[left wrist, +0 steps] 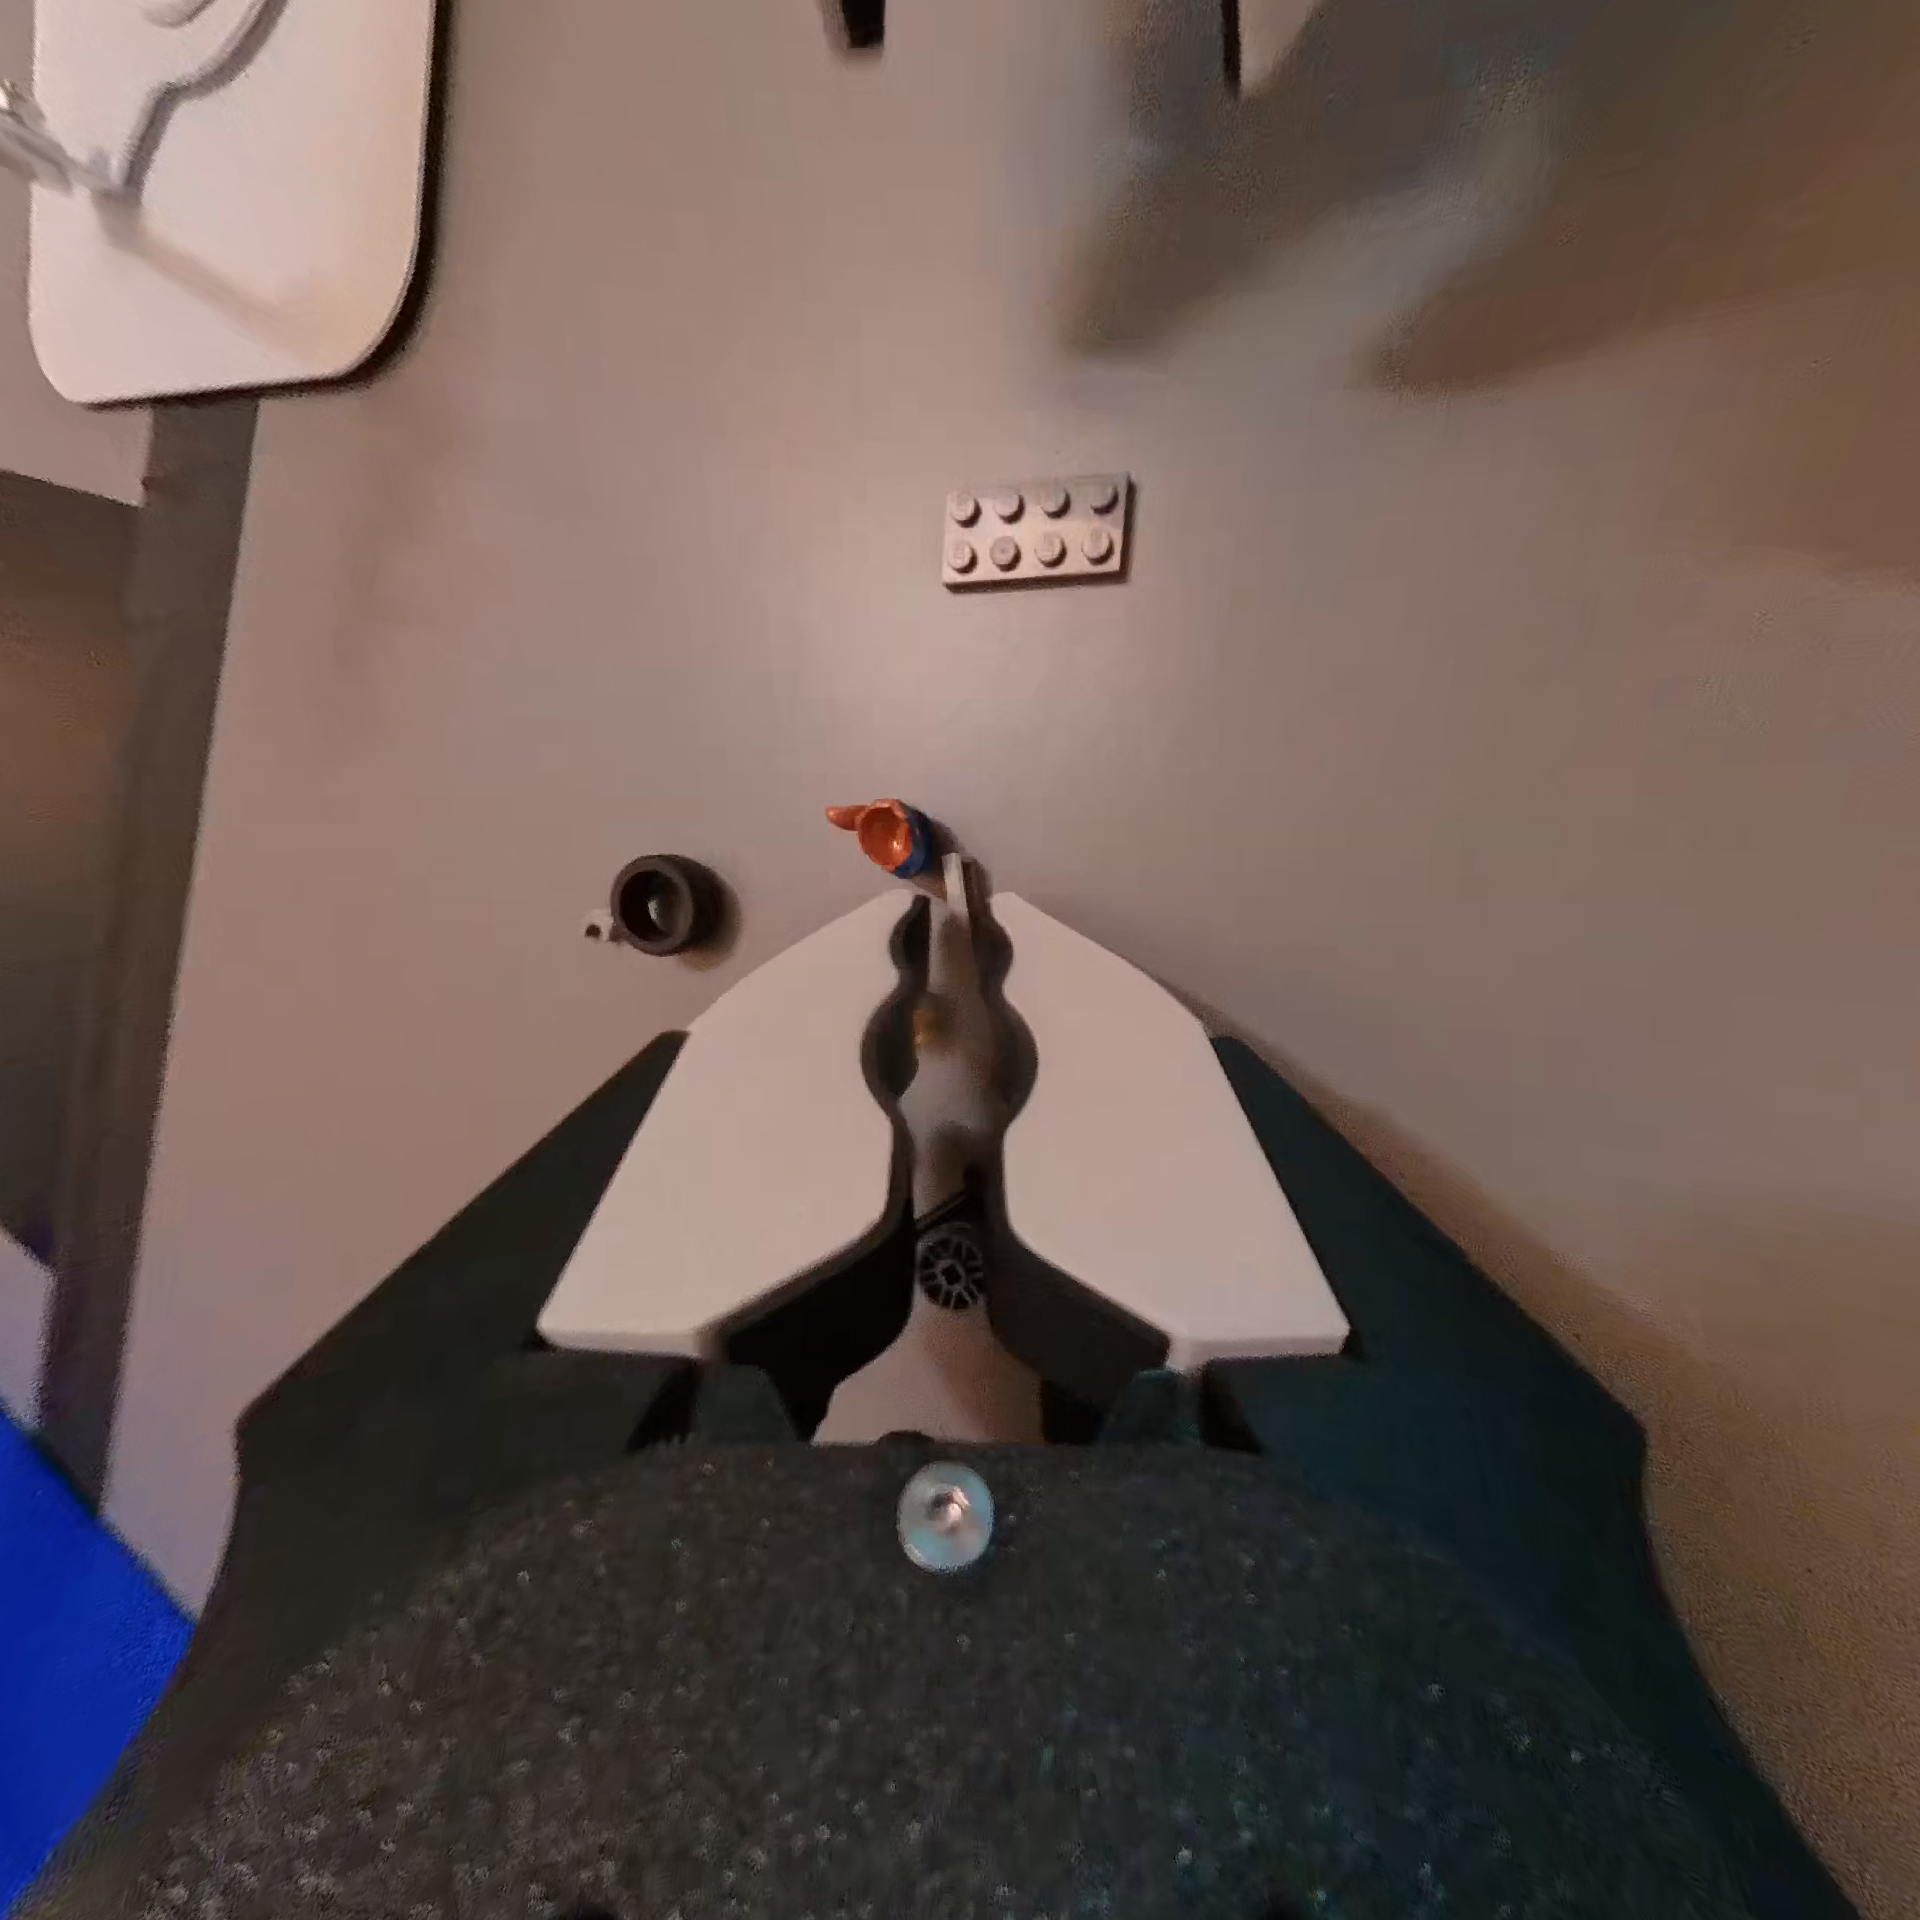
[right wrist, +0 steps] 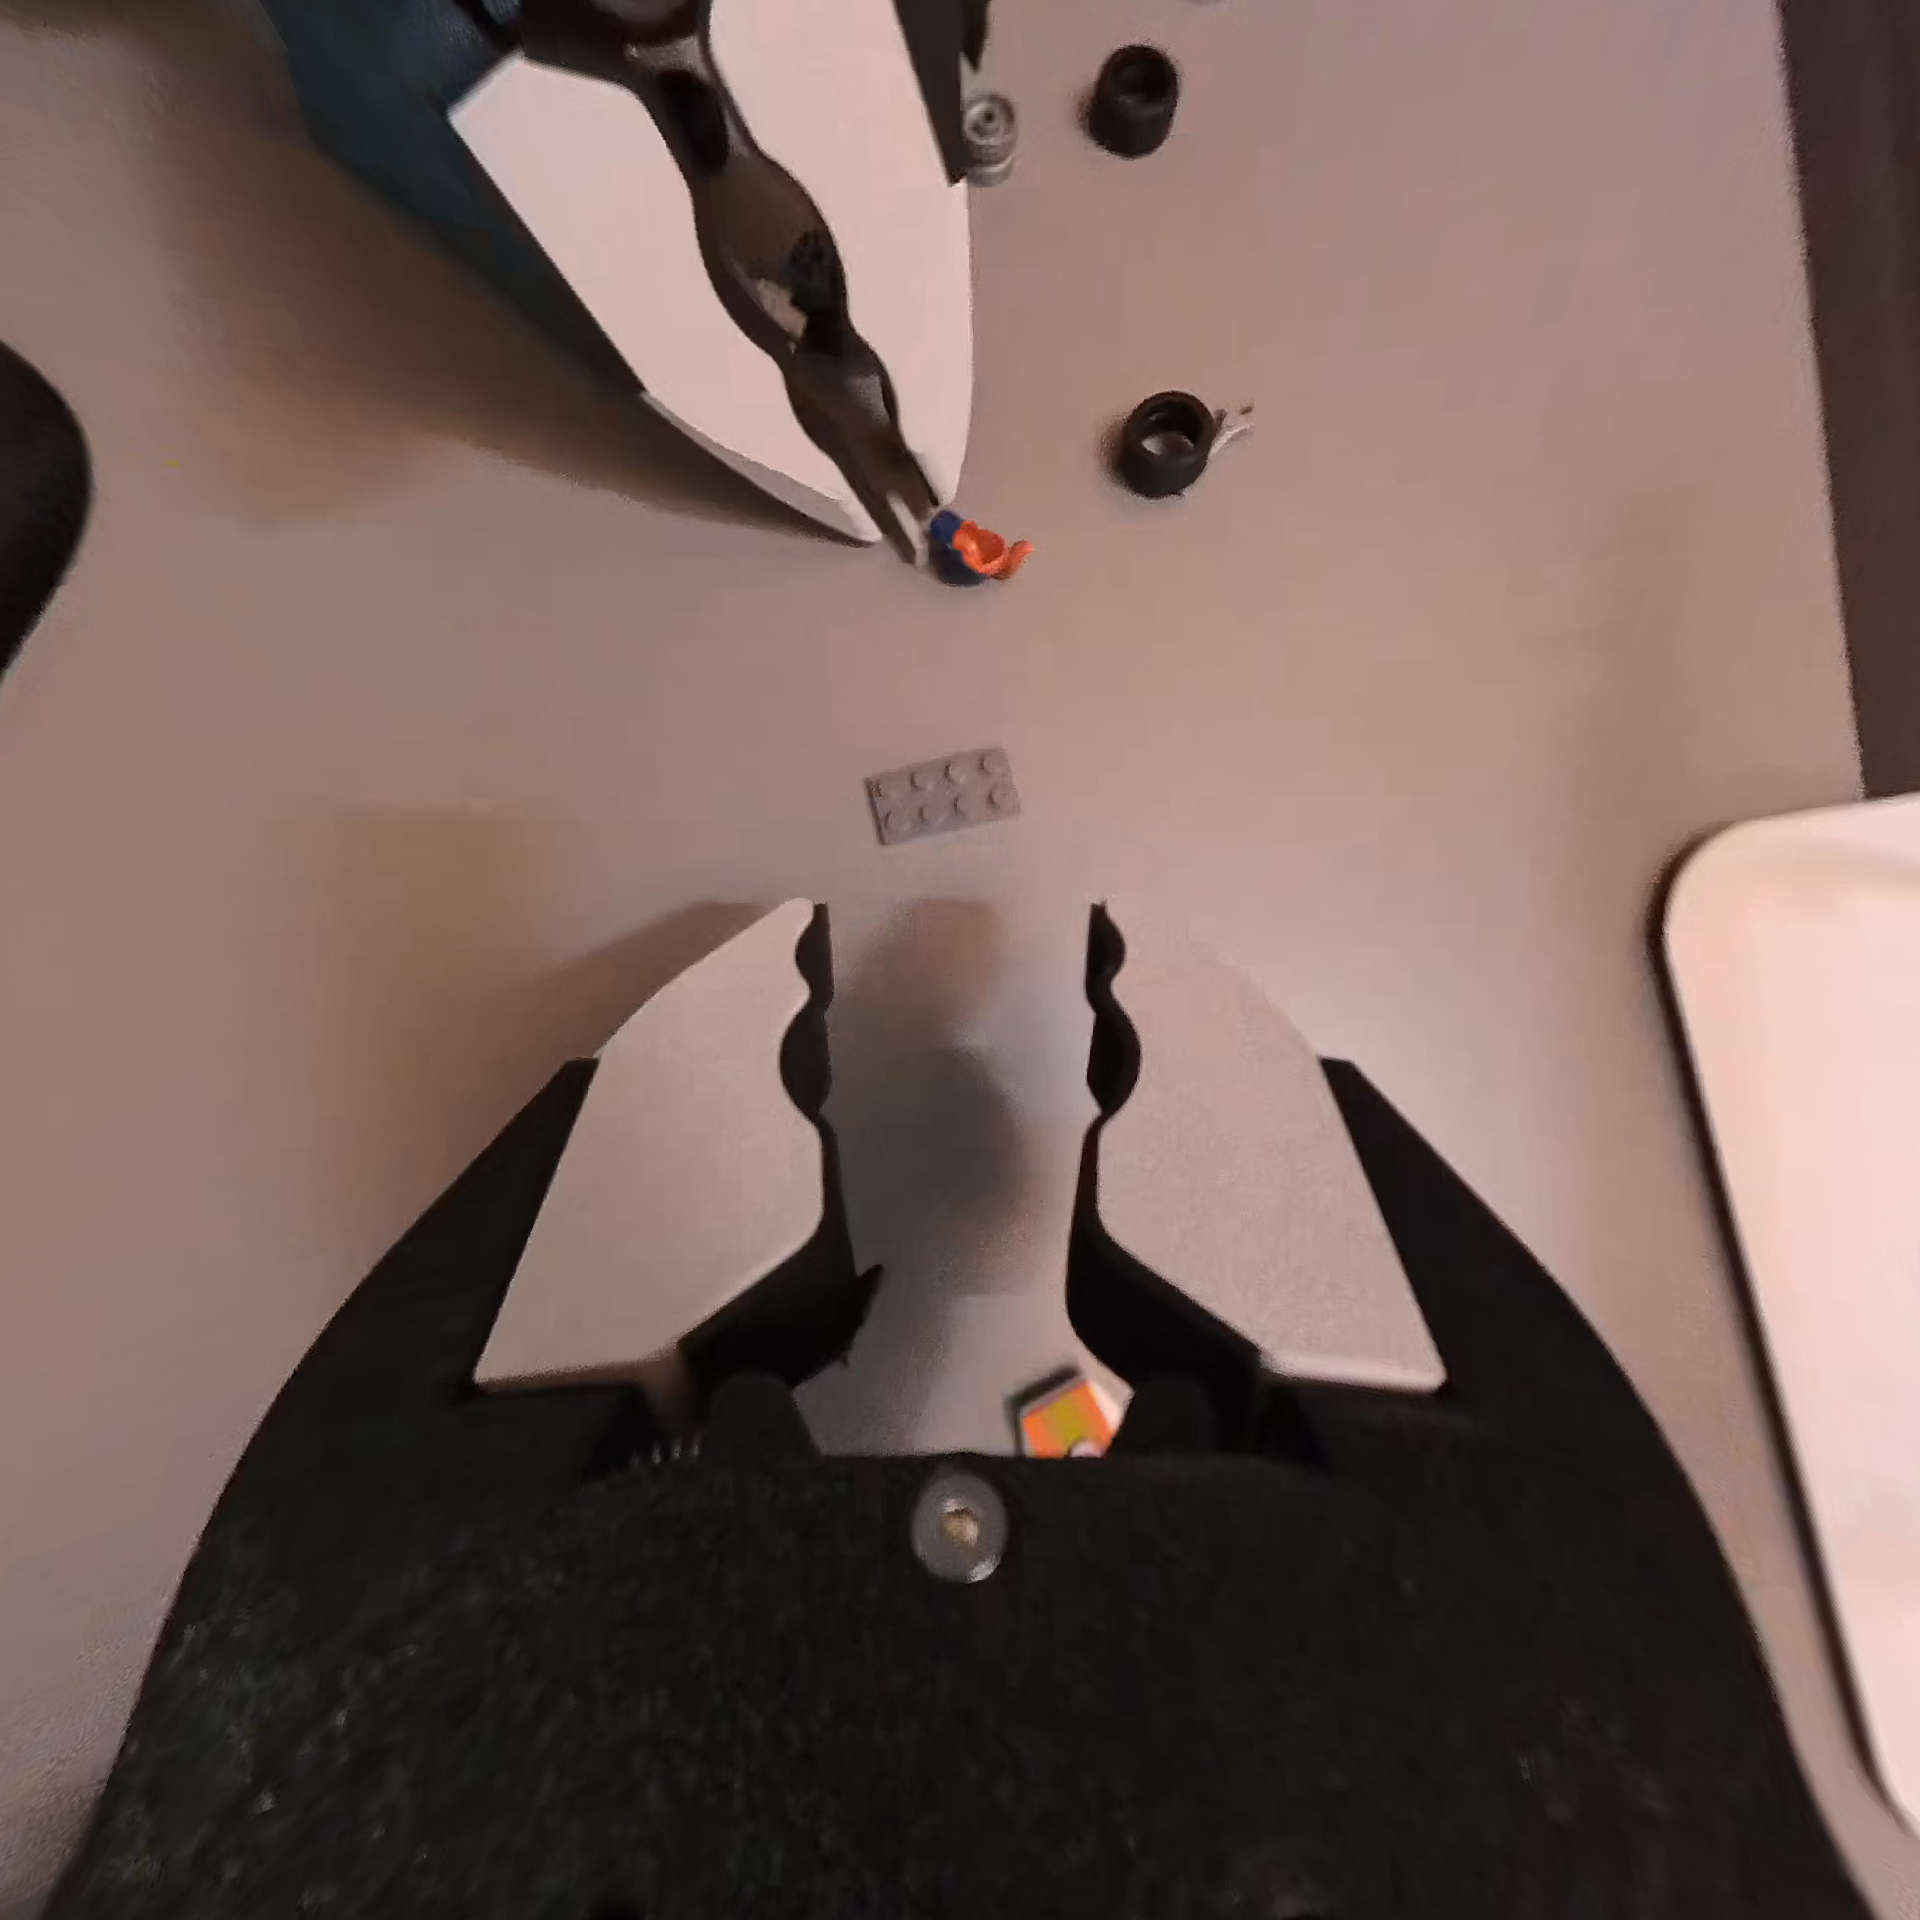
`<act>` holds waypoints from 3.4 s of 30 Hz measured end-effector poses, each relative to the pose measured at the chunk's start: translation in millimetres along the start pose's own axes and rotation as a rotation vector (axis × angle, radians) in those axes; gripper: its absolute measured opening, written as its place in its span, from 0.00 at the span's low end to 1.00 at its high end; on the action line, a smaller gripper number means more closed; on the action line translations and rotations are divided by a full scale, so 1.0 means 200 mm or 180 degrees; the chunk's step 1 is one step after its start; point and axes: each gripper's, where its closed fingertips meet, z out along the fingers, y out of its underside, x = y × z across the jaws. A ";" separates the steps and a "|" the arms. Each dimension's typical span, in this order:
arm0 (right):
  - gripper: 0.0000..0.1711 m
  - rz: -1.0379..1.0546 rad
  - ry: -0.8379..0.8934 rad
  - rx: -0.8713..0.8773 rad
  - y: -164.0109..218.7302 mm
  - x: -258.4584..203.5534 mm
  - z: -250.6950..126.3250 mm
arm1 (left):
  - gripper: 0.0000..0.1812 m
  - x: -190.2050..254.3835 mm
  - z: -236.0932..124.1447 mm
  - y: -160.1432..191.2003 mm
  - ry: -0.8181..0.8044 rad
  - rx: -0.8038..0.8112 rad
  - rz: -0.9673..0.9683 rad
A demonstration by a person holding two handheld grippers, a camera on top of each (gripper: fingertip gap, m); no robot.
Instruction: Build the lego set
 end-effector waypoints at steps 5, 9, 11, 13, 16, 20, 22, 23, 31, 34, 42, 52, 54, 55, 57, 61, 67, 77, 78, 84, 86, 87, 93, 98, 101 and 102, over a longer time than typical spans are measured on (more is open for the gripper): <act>0.26 0.0319 0.0146 0.0329 0.12 -0.08 -0.17 | 0.02 0.00 -0.01 -0.01 -0.0364 -0.0104 0.0421; 0.25 0.0526 0.0301 0.0531 0.24 -0.18 -0.30 | 0.02 0.11 -0.04 -0.02 -0.0671 -0.0150 0.0892; 0.25 0.0675 0.0332 0.0618 0.30 -0.22 -0.34 | 0.02 0.17 -0.07 -0.02 -0.0629 -0.0139 0.0853; 0.25 0.0831 0.0349 0.0717 0.35 -0.25 -0.38 | 0.05 0.22 -0.09 -0.03 -0.0407 -0.0071 0.0611; 0.24 0.0950 0.0418 0.0789 0.42 -0.28 -0.42 | 0.10 0.27 -0.14 -0.03 0.0020 0.0070 0.0119; 0.24 0.1018 0.0447 0.0920 0.43 -0.28 -0.45 | 0.09 0.26 -0.19 -0.04 0.0281 0.0309 -0.0459; 0.23 0.1031 0.0465 0.0984 0.43 -0.27 -0.46 | 0.07 0.21 -0.18 -0.04 0.0197 0.0347 -0.0706; 0.23 0.1042 0.0462 0.1015 0.43 -0.27 -0.46 | 0.07 0.20 -0.17 -0.04 0.0212 0.0354 -0.0782; 0.22 0.1050 0.0427 0.1092 0.42 -0.28 -0.46 | 0.00 0.29 -0.11 -0.03 0.0331 0.0072 -0.0412; 0.21 0.1037 0.0406 0.1098 0.42 -0.29 -0.45 | 0.01 0.33 -0.12 -0.04 0.0284 0.0042 -0.0274; 0.21 0.0935 0.0357 0.1020 0.42 -0.33 -0.42 | 0.11 0.25 -0.15 -0.01 0.0234 0.0127 -0.0744; 0.21 0.0942 0.0485 0.0994 0.46 -0.31 -0.46 | 0.04 0.26 -0.09 -0.04 0.0699 0.0077 -0.0832; 0.21 0.0942 0.0541 0.0999 0.46 -0.31 -0.47 | 0.04 0.26 -0.08 -0.07 0.0630 0.0084 -0.0690; 0.21 0.0944 0.0564 0.1014 0.46 -0.31 -0.48 | 0.04 0.28 -0.08 -0.11 0.0662 0.0157 -0.0639; 0.21 0.0932 0.0612 0.1030 0.46 -0.32 -0.50 | 0.04 0.32 -0.08 -0.24 0.0734 0.0380 -0.0637; 0.21 0.0845 0.0608 0.0977 0.45 -0.37 -0.48 | 0.04 0.41 -0.02 -0.62 0.0681 0.0902 -0.0359; 0.21 0.1353 0.0380 0.1348 0.43 -0.39 -0.55 | 0.04 0.48 0.04 -1.10 0.0349 0.1543 0.0277; 0.06 0.2012 0.0292 0.2010 0.45 -0.35 -0.72 | 0.04 0.54 0.01 -1.29 0.0062 0.1897 0.0439; 0.04 0.2012 0.0292 0.2024 0.44 -0.35 -0.73 | 0.04 0.54 0.00 -1.29 0.0035 0.1909 0.0437; 0.09 0.2071 0.0055 0.2063 0.42 -0.37 -0.73 | 0.04 0.53 -0.04 -1.28 -0.0227 0.1992 0.0478; 0.10 0.2089 0.0010 0.2109 0.40 -0.37 -0.73 | 0.04 0.54 -0.05 -1.28 -0.0244 0.2008 0.0513; 0.10 0.2094 -0.0013 0.2121 0.39 -0.38 -0.73 | 0.04 0.54 -0.05 -1.28 -0.0264 0.2022 0.0517; 0.02 0.1970 0.0075 0.2058 0.39 -0.39 -0.73 | 0.04 0.55 -0.07 -1.29 -0.0168 0.2138 0.0449; 0.02 0.1527 -0.0015 0.1445 0.46 -0.41 -0.73 | 0.09 0.60 -0.08 -1.26 0.0573 0.2216 -0.0048; 0.02 0.1102 -0.0110 0.0984 0.50 -0.44 -0.71 | 0.09 0.63 -0.07 -1.24 0.1030 0.2183 -0.0311; 0.02 0.0975 -0.0180 0.0881 0.50 -0.46 -0.71 | 0.09 0.64 -0.07 -1.24 0.1141 0.2171 -0.0387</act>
